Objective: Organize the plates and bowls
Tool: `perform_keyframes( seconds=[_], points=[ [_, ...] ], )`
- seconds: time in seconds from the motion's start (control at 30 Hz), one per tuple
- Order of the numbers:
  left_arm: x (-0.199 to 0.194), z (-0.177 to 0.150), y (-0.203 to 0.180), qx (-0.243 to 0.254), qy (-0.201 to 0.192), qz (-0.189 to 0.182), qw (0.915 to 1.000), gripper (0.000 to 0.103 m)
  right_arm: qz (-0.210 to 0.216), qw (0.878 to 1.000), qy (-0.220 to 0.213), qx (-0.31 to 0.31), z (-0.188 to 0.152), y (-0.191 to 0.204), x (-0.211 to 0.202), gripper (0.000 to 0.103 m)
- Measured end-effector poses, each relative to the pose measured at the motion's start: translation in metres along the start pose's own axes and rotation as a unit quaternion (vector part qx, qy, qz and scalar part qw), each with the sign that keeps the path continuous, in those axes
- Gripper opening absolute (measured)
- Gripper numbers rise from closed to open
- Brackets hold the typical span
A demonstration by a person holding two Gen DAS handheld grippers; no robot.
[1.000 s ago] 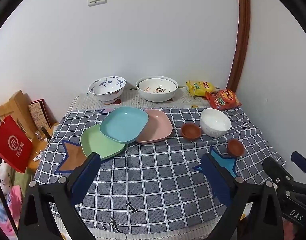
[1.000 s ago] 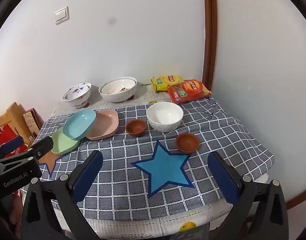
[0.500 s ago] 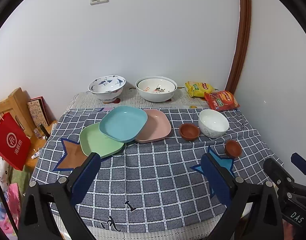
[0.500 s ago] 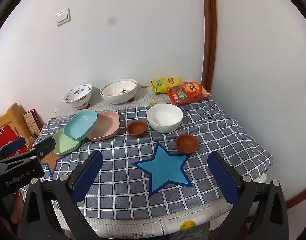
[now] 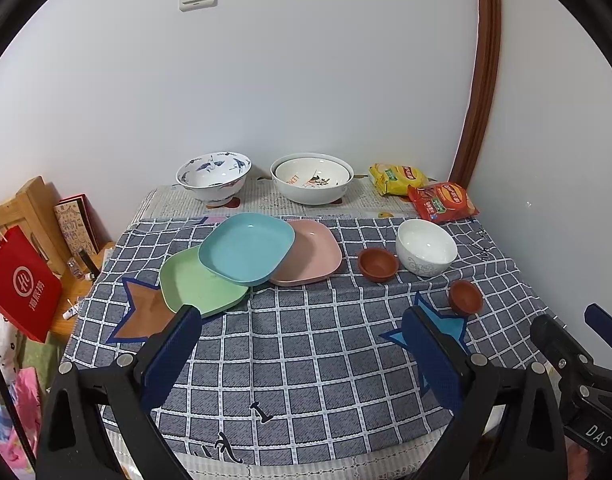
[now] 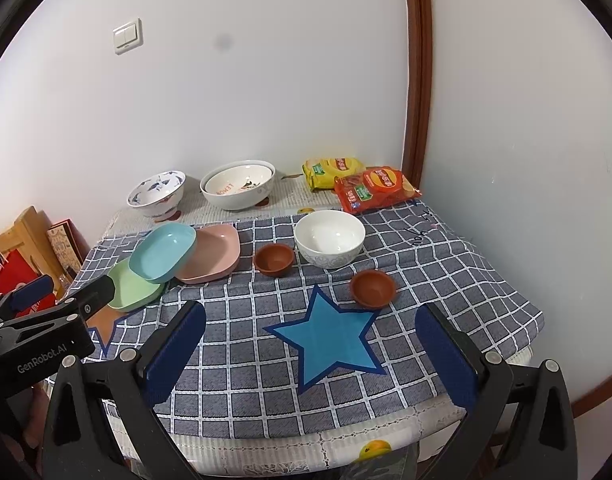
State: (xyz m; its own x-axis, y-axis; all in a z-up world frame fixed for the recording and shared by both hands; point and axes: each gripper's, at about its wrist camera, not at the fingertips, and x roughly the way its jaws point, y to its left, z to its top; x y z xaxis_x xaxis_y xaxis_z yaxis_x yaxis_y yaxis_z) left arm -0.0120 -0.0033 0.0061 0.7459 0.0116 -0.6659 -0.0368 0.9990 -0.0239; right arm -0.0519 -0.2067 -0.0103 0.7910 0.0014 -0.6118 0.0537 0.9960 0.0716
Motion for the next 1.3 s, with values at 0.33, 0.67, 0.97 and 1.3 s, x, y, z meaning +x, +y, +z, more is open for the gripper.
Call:
perform_keyframes(
  seconds=[0.33, 0.67, 0.97, 1.3],
  points=[
    [-0.003, 0.001, -0.001, 0.001, -0.005, 0.0, 1.0, 0.101, 0.004, 1.0, -0.007, -0.003, -0.001, 0.004, -0.006, 0.103],
    [-0.008, 0.001, 0.0, 0.0, -0.011, -0.002, 0.9999, 0.101, 0.008, 1.0, -0.008, -0.001, 0.0, 0.007, -0.01, 0.103],
    [-0.009, 0.0, 0.001, 0.0, -0.014, 0.0, 0.9999, 0.101, 0.011, 1.0, -0.012, 0.0, 0.0, 0.009, -0.014, 0.103],
    [-0.01, 0.001, 0.002, 0.0, -0.014, -0.003, 0.9999, 0.101, 0.01, 1.0, -0.013, 0.003, 0.0, 0.01, -0.014, 0.103]
  ],
)
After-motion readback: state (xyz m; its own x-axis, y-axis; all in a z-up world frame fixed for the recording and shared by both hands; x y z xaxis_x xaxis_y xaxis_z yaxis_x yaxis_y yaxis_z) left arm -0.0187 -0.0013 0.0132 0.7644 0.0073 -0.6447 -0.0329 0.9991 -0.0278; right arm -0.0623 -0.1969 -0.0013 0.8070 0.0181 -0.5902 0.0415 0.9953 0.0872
